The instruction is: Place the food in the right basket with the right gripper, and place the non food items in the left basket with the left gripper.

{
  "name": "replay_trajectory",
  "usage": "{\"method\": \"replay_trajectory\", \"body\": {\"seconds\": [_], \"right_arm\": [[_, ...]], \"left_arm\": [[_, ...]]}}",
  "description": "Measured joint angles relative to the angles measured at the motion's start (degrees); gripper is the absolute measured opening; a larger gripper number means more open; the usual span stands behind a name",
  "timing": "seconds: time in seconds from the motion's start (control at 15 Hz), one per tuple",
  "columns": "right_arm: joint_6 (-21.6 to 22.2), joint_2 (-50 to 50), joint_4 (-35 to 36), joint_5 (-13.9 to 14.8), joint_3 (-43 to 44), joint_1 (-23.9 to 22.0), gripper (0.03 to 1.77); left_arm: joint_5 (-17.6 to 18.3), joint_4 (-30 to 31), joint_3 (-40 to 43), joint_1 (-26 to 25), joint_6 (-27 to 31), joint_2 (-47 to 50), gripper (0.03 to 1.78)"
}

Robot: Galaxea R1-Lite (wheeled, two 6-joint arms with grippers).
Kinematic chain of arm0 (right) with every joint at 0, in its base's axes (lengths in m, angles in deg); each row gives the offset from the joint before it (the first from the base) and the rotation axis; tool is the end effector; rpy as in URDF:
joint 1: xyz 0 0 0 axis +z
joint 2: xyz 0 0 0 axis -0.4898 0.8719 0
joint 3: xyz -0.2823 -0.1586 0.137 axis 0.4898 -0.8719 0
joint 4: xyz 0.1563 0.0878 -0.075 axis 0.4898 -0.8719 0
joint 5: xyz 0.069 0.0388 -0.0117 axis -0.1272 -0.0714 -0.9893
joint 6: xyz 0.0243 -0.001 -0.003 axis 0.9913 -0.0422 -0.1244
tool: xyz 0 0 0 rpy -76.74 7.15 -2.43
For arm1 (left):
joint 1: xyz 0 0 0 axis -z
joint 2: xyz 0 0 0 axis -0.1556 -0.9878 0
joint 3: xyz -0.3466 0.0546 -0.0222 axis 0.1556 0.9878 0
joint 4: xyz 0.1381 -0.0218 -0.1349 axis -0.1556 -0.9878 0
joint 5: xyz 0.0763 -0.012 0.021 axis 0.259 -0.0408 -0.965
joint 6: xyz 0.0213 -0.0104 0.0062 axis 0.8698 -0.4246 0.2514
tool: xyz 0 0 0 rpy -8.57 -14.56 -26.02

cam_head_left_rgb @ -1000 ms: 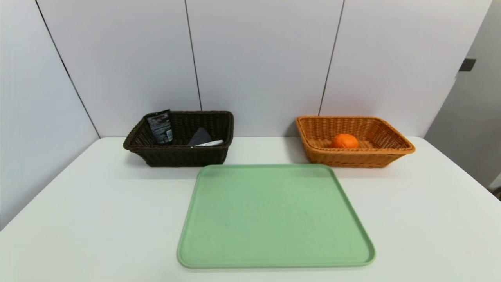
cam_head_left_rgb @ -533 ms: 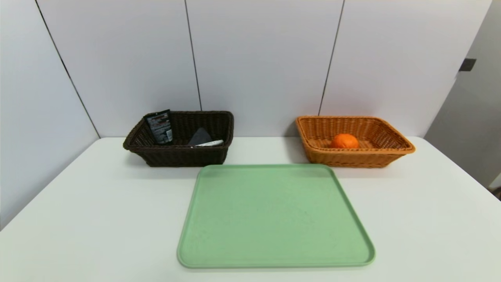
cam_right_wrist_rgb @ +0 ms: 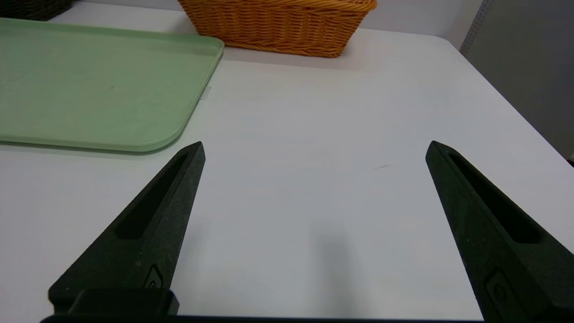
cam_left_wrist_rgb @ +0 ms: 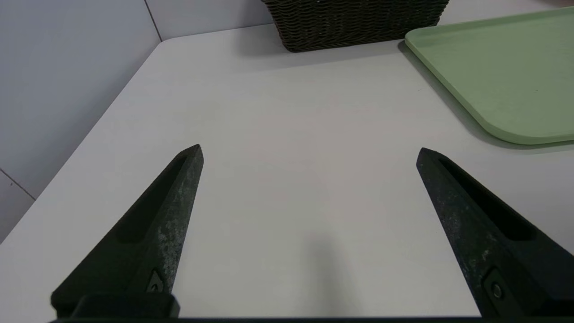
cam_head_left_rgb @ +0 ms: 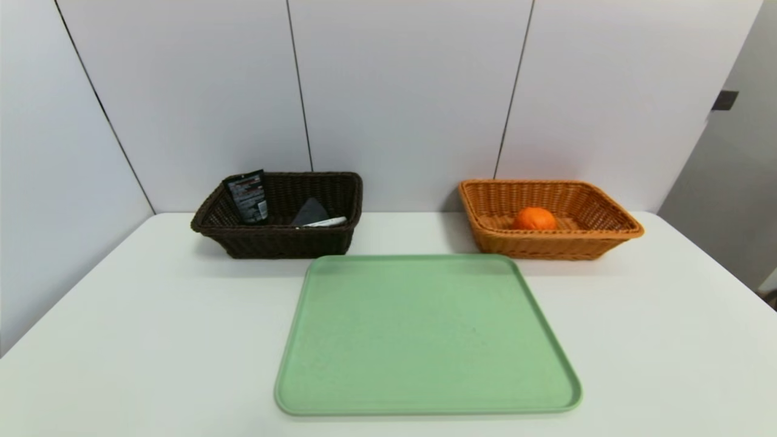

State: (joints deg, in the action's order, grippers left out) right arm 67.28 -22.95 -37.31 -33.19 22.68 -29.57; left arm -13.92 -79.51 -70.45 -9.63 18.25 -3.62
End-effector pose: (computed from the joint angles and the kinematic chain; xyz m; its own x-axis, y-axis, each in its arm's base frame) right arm -0.0681 0.0011 0.0755 0.9997 0.0255 -0.0011 -0.0255 0.9958 -0.0881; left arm -0.0681 -0.0019 0.0801 0.9985 -0.0333 0.0439 0.0290 0.9952 0.0937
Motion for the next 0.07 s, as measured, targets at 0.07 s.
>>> {"method": "replay_trajectory", "body": {"seconds": [0.07], "right_arm": [[0.3,0.0,0.0,0.0,0.0,0.0,1.70]], "left_arm": [[0.0,0.0,0.0,0.0,0.0,0.0,1.69]]}}
